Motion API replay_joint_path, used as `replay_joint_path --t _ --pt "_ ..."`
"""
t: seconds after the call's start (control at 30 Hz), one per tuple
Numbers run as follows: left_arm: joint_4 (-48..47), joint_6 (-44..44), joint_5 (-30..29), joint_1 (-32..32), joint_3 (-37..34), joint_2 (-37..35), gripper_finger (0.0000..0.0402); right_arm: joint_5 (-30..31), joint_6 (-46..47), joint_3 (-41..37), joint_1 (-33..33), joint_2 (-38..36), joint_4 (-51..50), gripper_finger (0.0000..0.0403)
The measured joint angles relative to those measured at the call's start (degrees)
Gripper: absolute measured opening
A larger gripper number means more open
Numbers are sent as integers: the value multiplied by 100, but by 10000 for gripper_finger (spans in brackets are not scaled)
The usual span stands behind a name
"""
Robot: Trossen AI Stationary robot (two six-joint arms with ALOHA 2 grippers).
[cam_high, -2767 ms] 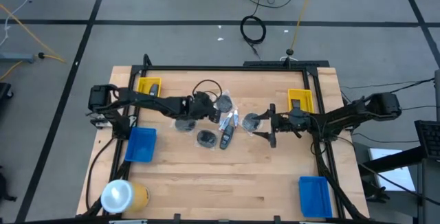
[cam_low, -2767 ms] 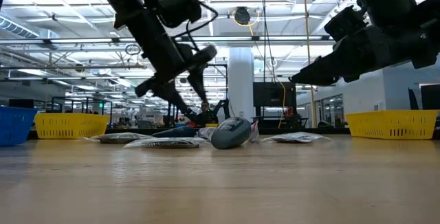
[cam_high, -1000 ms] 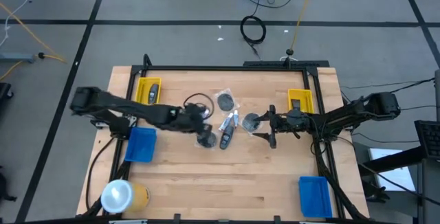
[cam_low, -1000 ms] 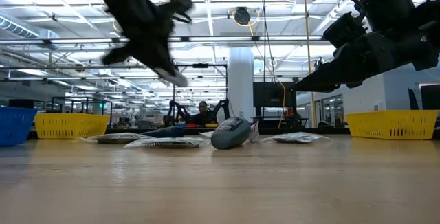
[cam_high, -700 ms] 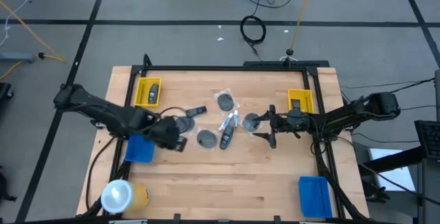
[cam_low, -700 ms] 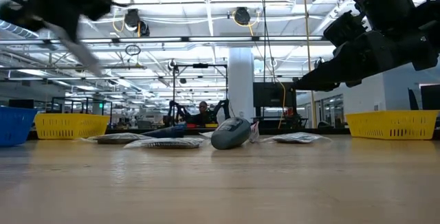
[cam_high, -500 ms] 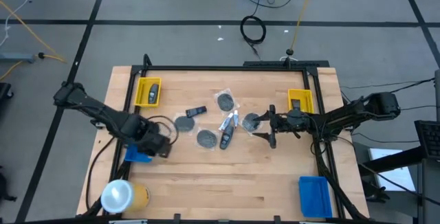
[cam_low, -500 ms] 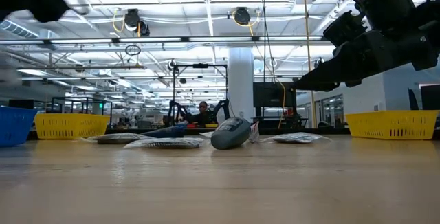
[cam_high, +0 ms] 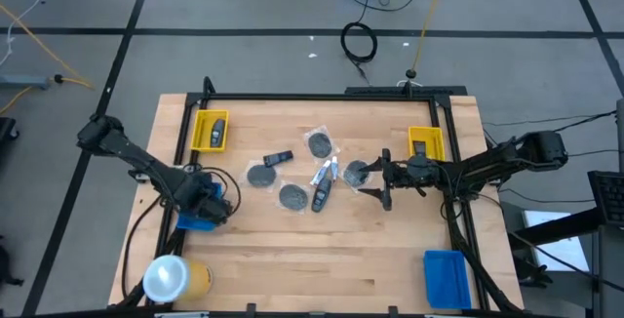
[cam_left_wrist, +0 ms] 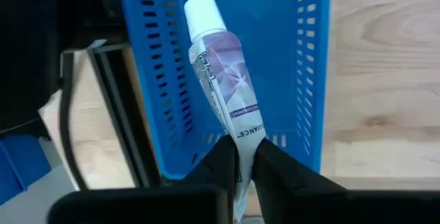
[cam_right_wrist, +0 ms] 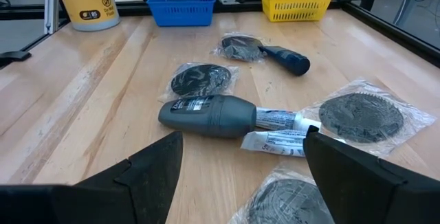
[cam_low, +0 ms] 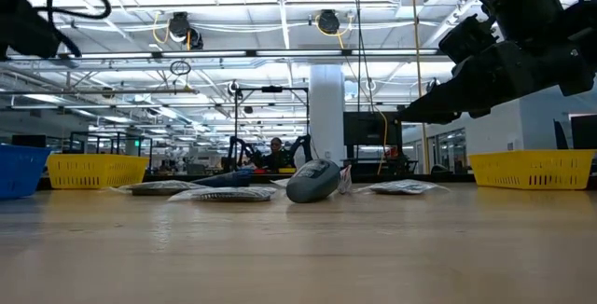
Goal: Pick & Place Travel size toiletries
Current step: Put the white toothpaste into the left blue basket, then put the black hairbrush into the right blue basket
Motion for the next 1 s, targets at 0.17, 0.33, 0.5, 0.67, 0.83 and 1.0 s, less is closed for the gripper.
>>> replay_joint_path --t 0.17,0.33,0.5,0.67,0.83,1.0 --pt "11 1 147 33 -184 -106 130 0 1 0 0 0 0 293" --pt "-529 -109 490 159 -91 -337 231 0 1 1 -1 0 0 293" --pt "-135 -278 -497 313 -7 -603 276 0 0 0 0 0 0 293" --pt "1504 985 -3219 341 -28 -593 272 0 -6 0 0 0 -2 293" --pt "4274 3591 -5117 460 -305 -167 251 -1 -14 0 0 0 -2 293" --pt "6961 5930 -4888 1001 -457 733 230 29 76 0 -9 -2 -157 293"
